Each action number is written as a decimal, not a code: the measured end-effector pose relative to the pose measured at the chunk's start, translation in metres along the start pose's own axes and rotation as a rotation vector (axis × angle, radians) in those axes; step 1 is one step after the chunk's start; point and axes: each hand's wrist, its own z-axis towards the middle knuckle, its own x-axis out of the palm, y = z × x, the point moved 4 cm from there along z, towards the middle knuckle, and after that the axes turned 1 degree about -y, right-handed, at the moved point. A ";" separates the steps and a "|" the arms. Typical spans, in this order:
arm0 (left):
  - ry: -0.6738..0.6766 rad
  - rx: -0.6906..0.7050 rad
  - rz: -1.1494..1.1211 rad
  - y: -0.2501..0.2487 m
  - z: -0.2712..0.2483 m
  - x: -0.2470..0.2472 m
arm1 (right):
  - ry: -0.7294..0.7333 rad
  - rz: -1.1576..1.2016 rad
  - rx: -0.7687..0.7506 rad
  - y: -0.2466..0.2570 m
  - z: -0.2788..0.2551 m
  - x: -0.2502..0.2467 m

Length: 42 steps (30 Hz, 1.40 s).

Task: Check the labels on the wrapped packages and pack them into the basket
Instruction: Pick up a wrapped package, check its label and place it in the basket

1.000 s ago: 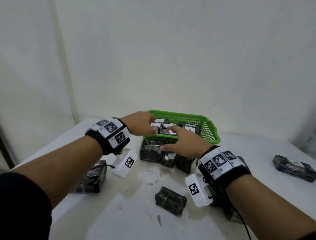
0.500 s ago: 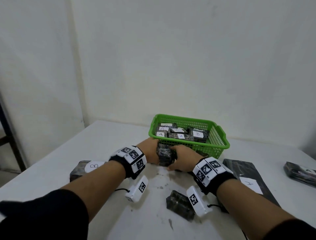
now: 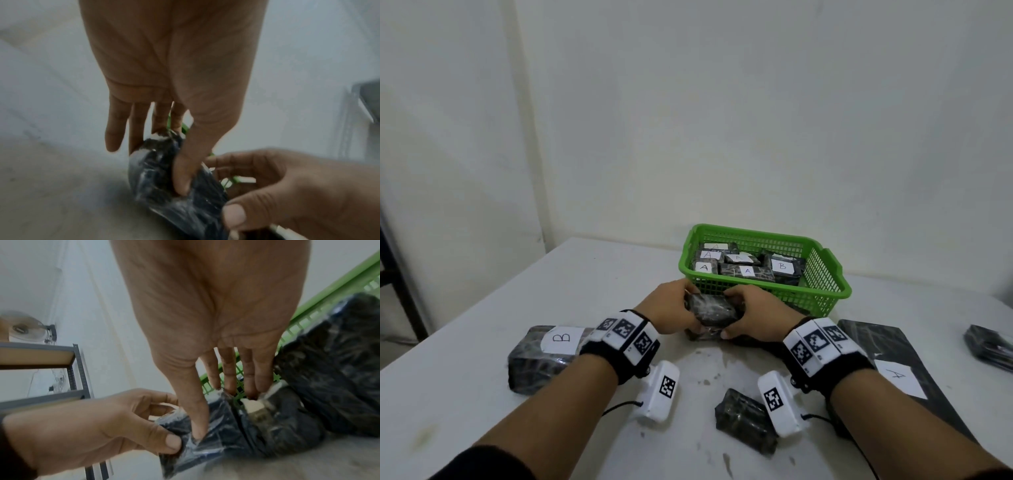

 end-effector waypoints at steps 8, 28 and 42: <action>0.085 0.126 -0.800 -0.021 -0.014 -0.002 | -0.159 0.619 -0.093 -0.020 -0.028 -0.025; 0.047 0.198 -1.024 -0.027 -0.009 0.019 | -0.328 0.893 -0.144 -0.034 -0.020 -0.018; 0.064 0.243 -0.970 -0.029 -0.013 0.028 | -0.326 0.901 -0.120 -0.053 -0.031 -0.010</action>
